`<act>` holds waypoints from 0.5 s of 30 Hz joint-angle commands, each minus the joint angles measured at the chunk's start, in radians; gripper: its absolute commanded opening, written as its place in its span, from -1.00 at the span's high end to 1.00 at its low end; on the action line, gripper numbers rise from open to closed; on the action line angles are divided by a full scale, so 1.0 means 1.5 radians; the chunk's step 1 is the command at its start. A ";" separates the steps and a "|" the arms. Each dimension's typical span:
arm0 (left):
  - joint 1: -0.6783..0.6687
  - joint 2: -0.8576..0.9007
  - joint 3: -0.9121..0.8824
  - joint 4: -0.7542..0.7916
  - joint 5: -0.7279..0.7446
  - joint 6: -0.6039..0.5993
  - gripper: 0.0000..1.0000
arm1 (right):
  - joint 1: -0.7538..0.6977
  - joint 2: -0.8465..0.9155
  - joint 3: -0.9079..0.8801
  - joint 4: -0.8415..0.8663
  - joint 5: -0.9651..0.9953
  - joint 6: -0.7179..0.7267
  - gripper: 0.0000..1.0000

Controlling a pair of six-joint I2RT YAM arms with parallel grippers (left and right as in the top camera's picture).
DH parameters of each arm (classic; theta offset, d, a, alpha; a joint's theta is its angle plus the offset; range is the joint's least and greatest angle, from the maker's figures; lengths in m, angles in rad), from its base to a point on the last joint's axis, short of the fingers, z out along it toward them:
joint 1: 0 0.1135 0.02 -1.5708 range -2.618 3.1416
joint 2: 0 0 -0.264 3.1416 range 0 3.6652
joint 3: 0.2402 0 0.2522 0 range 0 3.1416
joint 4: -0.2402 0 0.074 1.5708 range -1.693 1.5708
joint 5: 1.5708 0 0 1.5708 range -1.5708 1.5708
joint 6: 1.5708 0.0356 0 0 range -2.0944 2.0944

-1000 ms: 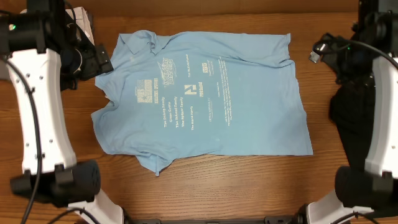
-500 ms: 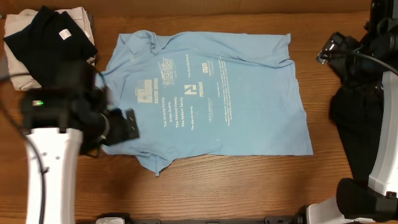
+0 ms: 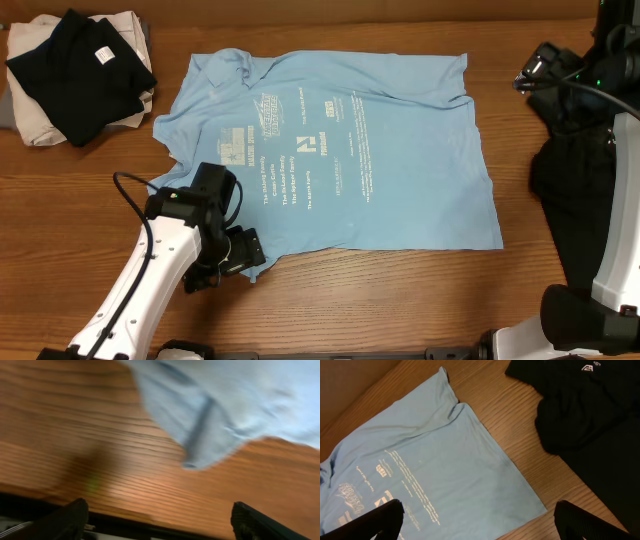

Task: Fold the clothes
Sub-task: 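Move the left gripper down toward the shirt's lower-left hem, then grasp the light-blue shirt's lower-left hem with the left gripper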

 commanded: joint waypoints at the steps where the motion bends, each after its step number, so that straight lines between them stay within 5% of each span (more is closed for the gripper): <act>1: 0.045 0.019 -0.017 0.008 -0.061 -0.038 -0.81 | 0.000 0.011 0.005 0.004 0.013 -0.014 -1.00; 7: 0.087 0.064 -0.022 0.036 -0.063 -0.003 -0.57 | 0.000 0.018 0.004 0.004 0.012 -0.013 -1.00; 15: 0.085 0.144 -0.032 0.074 -0.058 0.017 -0.54 | 0.000 0.020 0.004 0.005 0.013 -0.014 -1.00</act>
